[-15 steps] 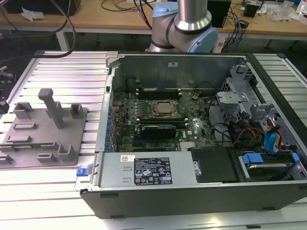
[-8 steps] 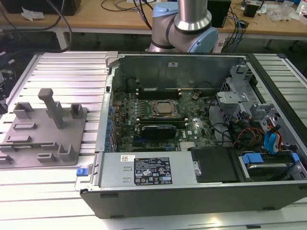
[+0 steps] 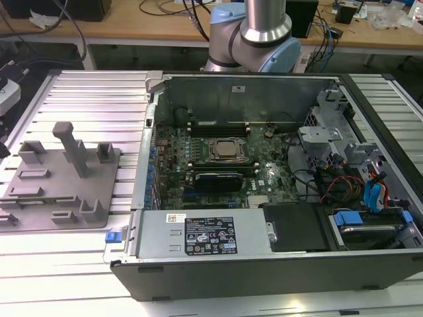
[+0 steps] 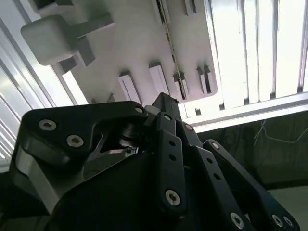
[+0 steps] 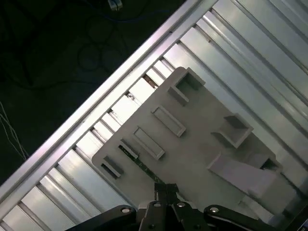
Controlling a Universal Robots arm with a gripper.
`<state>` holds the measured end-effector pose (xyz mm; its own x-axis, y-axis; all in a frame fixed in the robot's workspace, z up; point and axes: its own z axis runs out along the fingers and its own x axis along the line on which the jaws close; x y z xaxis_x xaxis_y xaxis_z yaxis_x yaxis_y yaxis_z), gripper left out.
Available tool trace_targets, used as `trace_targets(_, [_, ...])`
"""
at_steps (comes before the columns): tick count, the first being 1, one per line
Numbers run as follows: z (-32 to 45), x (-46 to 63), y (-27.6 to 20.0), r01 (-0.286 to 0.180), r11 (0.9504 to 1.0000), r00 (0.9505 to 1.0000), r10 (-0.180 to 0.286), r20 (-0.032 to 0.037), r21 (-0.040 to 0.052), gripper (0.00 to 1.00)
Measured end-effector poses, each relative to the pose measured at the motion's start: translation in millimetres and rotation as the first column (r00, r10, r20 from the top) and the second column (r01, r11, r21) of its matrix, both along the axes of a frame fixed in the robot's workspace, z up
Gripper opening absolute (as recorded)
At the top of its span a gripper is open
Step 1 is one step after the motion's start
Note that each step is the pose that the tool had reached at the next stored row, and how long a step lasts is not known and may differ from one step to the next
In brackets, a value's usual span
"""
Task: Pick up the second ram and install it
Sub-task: 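Pick up the second ram and move it above second insertion slot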
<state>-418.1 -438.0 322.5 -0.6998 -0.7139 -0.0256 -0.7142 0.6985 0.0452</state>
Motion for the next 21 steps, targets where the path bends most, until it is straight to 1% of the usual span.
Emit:
trace_targets(1, [-0.5, 0.0, 0.0, -0.048, 0.9988, 0.9988, 0.048, 0.0001, 0.0001, 0.08])
trace_targets(2, [-0.8, 0.0, 0.0, -0.083, 0.9966, 0.9966, 0.083, 0.0001, 0.0, 0.08])
trace_targets(3, [-1.2, 0.0, 0.0, -0.126, 0.9921, 0.9921, 0.126, 0.0001, 0.0001, 0.08])
trace_targets(4, [-1.5, 0.0, 0.0, -0.157, 0.9875, 0.9875, 0.157, 0.0001, 0.0001, 0.08])
trace_targets(5, [-2.0, 0.0, 0.0, -0.201, 0.9795, 0.9795, 0.201, 0.0001, 0.0001, 0.08])
trace_targets(6, [-2.3, 0.0, 0.0, -0.233, 0.9726, 0.9726, 0.233, 0.0, 0.0001, 0.08])
trace_targets(7, [-2.7, 0.0, 0.0, -0.268, 0.9635, 0.9635, 0.268, 0.0001, 0.0001, 0.08])
trace_targets(8, [-3.0, 0.0, 0.0, -0.308, 0.9515, 0.9515, 0.308, 0.0, 0.0001, 0.08])
trace_targets(9, [-3.3, 0.0, 0.0, -0.334, 0.9427, 0.9427, 0.334, 0.0, 0.0001, 0.08])
trace_targets(10, [-3.5, 0.0, 0.0, -0.35, 0.9367, 0.9367, 0.35, 0.0001, 0.0001, 0.08])
trace_targets(11, [-4.0, 0.0, 0.0, -0.391, 0.9204, 0.9204, 0.391, 0.0001, 0.0001, 0.08])
trace_targets(13, [-5.1, 0.0, 0.0, -0.476, 0.8792, 0.8792, 0.476, 0.0001, 0.0001, 0.08])
trace_targets(14, [-5.6, 0.0, 0.0, -0.515, 0.8571, 0.8571, 0.515, 0.0001, 0.0001, 0.08])
trace_targets(15, [-6.3, 0.0, 0.0, -0.555, 0.832, 0.832, 0.555, 0.0001, 0.0001, 0.08])
trace_targets(18, [-7.1, 0.0, 0.0, -0.606, 0.7957, 0.7957, 0.606, 0.0, 0.0001, 0.08])
trace_targets(19, [-7.1, 0.0, 0.0, -0.611, 0.7918, 0.7918, 0.611, 0.0001, 0.0001, 0.08])
trace_targets(20, [-7.1, 0.1, 0.0, -0.611, 0.7914, 0.7914, 0.611, 0.0001, 0.0001, 0.08])
trace_targets(21, [-7.8, 0.1, 0.0, -0.611, 0.7913, 0.7913, 0.611, 0.0044, 0.0032, 0.08])
